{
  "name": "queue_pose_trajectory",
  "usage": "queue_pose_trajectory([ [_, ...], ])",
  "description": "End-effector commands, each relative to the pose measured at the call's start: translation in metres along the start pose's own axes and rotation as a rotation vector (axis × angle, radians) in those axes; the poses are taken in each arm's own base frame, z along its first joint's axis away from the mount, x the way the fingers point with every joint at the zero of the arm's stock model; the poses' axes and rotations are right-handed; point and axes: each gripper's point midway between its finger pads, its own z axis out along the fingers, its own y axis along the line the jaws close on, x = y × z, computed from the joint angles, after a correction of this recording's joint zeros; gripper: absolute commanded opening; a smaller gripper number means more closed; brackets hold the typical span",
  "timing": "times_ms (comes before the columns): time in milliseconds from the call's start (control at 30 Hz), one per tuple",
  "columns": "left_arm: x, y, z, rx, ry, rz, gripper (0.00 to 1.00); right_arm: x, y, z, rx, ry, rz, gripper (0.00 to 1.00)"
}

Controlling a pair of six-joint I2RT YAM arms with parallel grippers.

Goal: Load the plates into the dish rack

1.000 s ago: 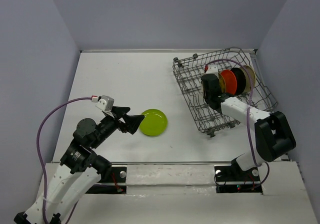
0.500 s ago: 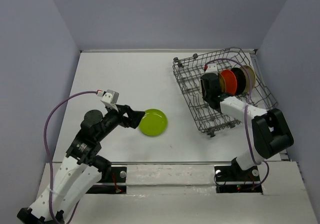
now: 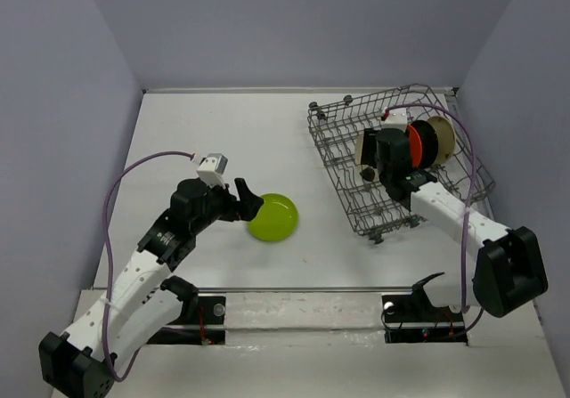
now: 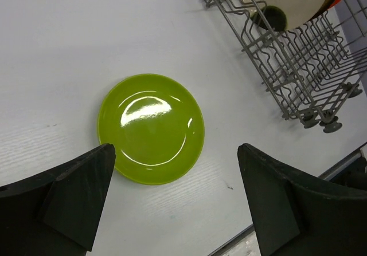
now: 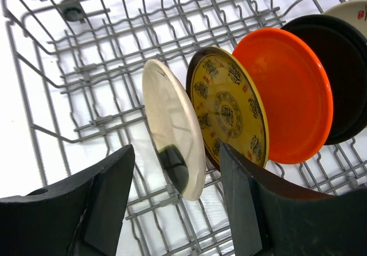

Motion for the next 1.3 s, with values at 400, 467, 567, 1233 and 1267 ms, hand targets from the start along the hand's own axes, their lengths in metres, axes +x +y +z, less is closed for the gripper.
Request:
queue_pose_trajectory([
  [400,0.088,0.075,0.032,-0.278,0.034,-0.324,0.86,-0.025,0.031,-0.076,-0.353,-0.075,0.279,0.67],
  [467,0.099,0.077,0.038,-0.267,0.051,-0.327,0.84,-0.03,0.034,-0.081,-0.382,-0.105,0.294,0.66],
  [567,0.109,0.069,0.047,-0.198,0.078,-0.343,0.75,-0.029,0.039,-0.082,-0.409,-0.108,0.303,0.66],
  [1233,0.065,0.051,0.062,-0.112,-0.053,-0.317,0.06,-0.022,0.118,-0.133,-0.966,-0.049,0.247,0.63],
  [1267,0.063,0.048,0.058,-0.102,-0.058,-0.312,0.06,-0.022,0.122,-0.139,-1.003,-0.043,0.242,0.63],
])
